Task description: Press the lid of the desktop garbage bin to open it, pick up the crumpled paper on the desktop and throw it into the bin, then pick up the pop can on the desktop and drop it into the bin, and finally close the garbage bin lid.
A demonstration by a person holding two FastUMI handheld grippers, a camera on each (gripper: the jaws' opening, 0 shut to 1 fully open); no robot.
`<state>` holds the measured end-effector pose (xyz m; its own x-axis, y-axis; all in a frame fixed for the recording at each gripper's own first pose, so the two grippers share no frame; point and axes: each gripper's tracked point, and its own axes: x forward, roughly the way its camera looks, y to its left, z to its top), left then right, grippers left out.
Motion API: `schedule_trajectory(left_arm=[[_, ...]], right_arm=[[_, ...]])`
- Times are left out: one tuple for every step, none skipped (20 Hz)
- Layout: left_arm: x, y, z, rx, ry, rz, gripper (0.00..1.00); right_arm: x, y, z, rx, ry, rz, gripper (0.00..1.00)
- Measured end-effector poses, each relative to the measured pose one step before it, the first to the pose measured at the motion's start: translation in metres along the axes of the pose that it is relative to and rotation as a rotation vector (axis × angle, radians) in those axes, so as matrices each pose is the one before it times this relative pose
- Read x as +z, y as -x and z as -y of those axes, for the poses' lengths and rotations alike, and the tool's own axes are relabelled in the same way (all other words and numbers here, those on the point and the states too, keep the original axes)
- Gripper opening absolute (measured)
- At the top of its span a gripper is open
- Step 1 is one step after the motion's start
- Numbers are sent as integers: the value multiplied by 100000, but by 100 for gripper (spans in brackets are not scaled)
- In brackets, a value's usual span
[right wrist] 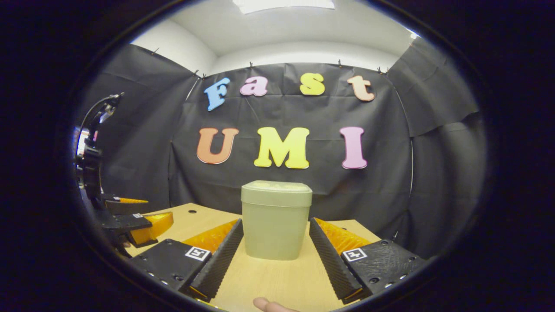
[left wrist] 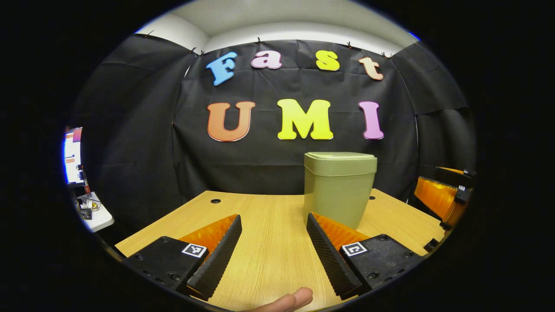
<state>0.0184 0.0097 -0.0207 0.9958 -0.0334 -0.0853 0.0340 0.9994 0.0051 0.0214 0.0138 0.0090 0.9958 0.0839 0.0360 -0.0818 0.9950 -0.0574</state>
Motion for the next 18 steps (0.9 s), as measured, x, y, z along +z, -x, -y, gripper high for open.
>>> schedule_trajectory(left_arm=[[-138, 145, 239, 857, 855, -65, 97], [53, 244, 334, 229, 813, 106, 97], [39, 149, 482, -245, 421, 567, 97], [-11, 94, 68, 846, 253, 536, 97], [-5, 62, -128, 1187, 494, 370, 97], [-4, 179, 156, 288, 523, 688, 97], [-53, 129, 241, -199, 383, -14, 97], [-220, -6, 91, 24, -132, -408, 97], [-293, 44, 39, 294, -257, -767, 97], [-103, 132, 82, -265, -24, 38, 97], [-74, 22, 146, -409, -589, -329, 97], [71, 55, -120, 337, -240, 92, 97], [160, -31, -57, 226, -63, 643, 97], [-5, -104, 126, -222, -234, 432, 97], [-78, -122, 160, -288, -248, 45, 97], [-169, 33, 112, -349, -378, -126, 97], [-90, -79, 129, -65, -230, -169, 97], [-102, -28, 136, -400, -442, -102, 97]], right_arm=[[-956, 188, 161, 226, 1259, -1238, 95], [-832, 95, -74, 1005, 777, -1730, 95], [-758, 167, -146, 1529, 179, -1417, 95], [-448, 140, 19, 1362, -312, -484, 95], [-202, -121, 387, 354, -509, -558, 95], [27, 1, 448, -431, -160, -490, 95], [454, 46, 568, -846, -610, 2019, 95], [712, -30, 527, -1422, -941, 2120, 95], [-177, 23, 511, -1480, -748, 244, 97], [-113, -54, 340, -919, -1237, -166, 95], [-36, -54, 62, -258, -1306, -375, 95], [-82, -101, -6, -565, -371, -286, 95], [-209, -178, 257, -1474, 1831, -368, 95], [-271, -159, 239, -1170, 2312, -640, 95], [-271, -96, -77, -192, 1360, -675, 97], [-15, -32, -93, 237, 13, -215, 95], [89, 7, -51, 312, -755, -70, 95], [-25, 61, -163, 727, -1086, -287, 95]])
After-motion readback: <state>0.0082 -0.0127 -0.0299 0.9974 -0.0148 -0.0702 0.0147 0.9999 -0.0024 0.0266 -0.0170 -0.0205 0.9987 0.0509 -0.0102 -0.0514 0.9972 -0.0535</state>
